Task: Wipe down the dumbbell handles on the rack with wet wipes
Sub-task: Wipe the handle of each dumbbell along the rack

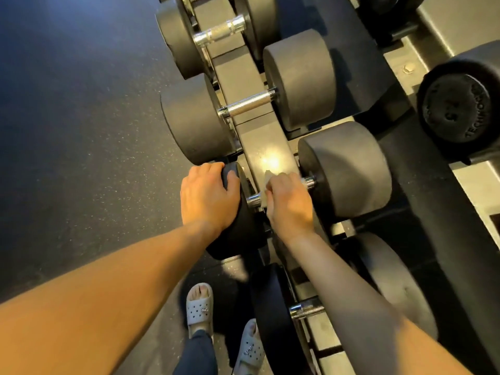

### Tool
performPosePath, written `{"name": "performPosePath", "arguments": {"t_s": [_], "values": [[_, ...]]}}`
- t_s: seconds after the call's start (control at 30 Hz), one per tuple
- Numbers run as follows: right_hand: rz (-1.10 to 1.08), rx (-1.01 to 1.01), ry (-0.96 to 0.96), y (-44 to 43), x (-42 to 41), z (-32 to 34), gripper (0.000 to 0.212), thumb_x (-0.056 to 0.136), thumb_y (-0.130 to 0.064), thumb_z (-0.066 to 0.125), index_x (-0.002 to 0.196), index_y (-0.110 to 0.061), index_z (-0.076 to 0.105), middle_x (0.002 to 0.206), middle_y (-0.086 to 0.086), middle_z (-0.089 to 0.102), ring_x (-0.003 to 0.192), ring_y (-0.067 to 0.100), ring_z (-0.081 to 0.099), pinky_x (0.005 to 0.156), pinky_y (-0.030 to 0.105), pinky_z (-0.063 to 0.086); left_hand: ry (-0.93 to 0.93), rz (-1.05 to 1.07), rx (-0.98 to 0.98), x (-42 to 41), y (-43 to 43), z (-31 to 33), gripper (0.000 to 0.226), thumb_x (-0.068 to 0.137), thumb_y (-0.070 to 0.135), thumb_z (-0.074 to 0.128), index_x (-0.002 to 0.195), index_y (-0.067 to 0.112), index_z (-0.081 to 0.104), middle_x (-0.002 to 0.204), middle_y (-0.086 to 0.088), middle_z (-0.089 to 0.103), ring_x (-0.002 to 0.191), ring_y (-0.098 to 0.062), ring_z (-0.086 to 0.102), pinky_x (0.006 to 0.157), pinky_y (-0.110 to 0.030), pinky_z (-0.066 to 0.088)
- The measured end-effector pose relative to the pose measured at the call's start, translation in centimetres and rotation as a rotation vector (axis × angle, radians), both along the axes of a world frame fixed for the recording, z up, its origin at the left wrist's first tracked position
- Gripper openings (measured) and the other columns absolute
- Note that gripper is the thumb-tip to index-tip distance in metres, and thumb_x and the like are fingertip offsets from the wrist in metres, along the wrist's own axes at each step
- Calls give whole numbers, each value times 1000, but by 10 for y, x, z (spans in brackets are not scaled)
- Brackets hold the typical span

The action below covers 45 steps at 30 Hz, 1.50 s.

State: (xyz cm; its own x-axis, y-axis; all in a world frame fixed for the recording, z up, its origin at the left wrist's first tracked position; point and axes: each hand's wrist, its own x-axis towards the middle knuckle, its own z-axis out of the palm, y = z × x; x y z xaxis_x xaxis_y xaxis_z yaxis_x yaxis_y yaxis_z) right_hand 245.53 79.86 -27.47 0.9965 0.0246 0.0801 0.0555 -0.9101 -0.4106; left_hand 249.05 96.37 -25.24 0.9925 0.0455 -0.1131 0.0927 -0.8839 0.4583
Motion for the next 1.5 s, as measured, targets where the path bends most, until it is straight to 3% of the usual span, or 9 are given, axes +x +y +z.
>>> {"name": "performPosePath", "arguments": {"t_s": [0.17, 0.3, 0.4, 0.57, 0.73, 0.87, 1.0, 1.3, 1.5], "values": [[-147, 286, -9, 15, -29, -14, 7, 92, -9, 64, 98, -13, 63, 96, -1, 60, 88, 16, 56, 77, 26, 48, 14, -22, 56, -1, 0, -1, 47, 102, 49, 29, 106, 23, 68, 100, 0, 69, 95, -25, 60, 86, -45, 52], [-1215, 1217, 116, 4, -24, -19, 7, 92, -2, 67, 95, -7, 69, 91, 7, 70, 77, 20, 65, 67, 22, 55, 2, -36, 60, -2, 1, -1, 49, 103, 47, 30, 113, 17, 68, 106, -3, 69, 99, -27, 60, 87, -46, 51], [-1587, 1749, 67, -9, -2, -19, 18, 93, 6, 63, 109, 4, 71, 86, 15, 66, 57, 15, 54, 53, 24, 50, -4, -35, 56, -1, 2, -3, 50, 102, 47, 30, 114, 18, 68, 107, -3, 70, 100, -26, 60, 86, -47, 52], [-1491, 1585, 105, 22, 3, 0, 25, 100, 1, 48, 108, -3, 71, 92, 8, 69, 75, 14, 63, 68, 24, 55, -20, -49, 52, -3, 0, 1, 46, 104, 43, 34, 125, 17, 66, 117, -6, 69, 109, -28, 57, 92, -47, 49], [-1144, 1312, 170, 32, -26, -2, 14, 98, -9, 63, 88, -17, 69, 85, -2, 70, 80, 11, 65, 76, 26, 56, -6, -56, 50, -1, 2, -2, 52, 102, 47, 29, 125, 18, 65, 118, -5, 69, 109, -27, 58, 93, -50, 50], [-1334, 1714, 59, 8, -16, -9, 13, 97, -5, 63, 90, -10, 73, 80, 3, 69, 82, 16, 65, 81, 30, 55, -11, -50, 45, -1, 1, -2, 54, 101, 48, 28, 126, 18, 65, 120, -4, 69, 110, -27, 58, 94, -50, 51], [-1426, 2153, -22, -2, 3, -13, 19, 104, -13, 52, 115, -8, 67, 116, 12, 70, 120, 27, 63, 110, 40, 47, -4, -49, 54, 0, 2, -3, 57, 100, 49, 27, 128, 18, 66, 119, -4, 70, 109, -28, 61, 93, -49, 52], [-1474, 1938, -114, 9, 1, 13, 31, 101, -1, 53, 131, 3, 61, 108, 12, 70, 121, 30, 64, 112, 41, 47, 1, -62, 34, 0, 2, -4, 55, 101, 49, 28, 126, 18, 66, 117, -4, 70, 107, -27, 61, 91, -50, 53], [-1398, 2276, -66, -5, 12, 0, 41, 106, -10, 25, 108, 2, 64, 116, 23, 65, 127, 38, 56, 117, 48, 37, 4, -61, 35, -1, 1, -3, 57, 101, 49, 27, 130, 17, 64, 120, -3, 69, 110, -26, 59, 94, -50, 51]]}}
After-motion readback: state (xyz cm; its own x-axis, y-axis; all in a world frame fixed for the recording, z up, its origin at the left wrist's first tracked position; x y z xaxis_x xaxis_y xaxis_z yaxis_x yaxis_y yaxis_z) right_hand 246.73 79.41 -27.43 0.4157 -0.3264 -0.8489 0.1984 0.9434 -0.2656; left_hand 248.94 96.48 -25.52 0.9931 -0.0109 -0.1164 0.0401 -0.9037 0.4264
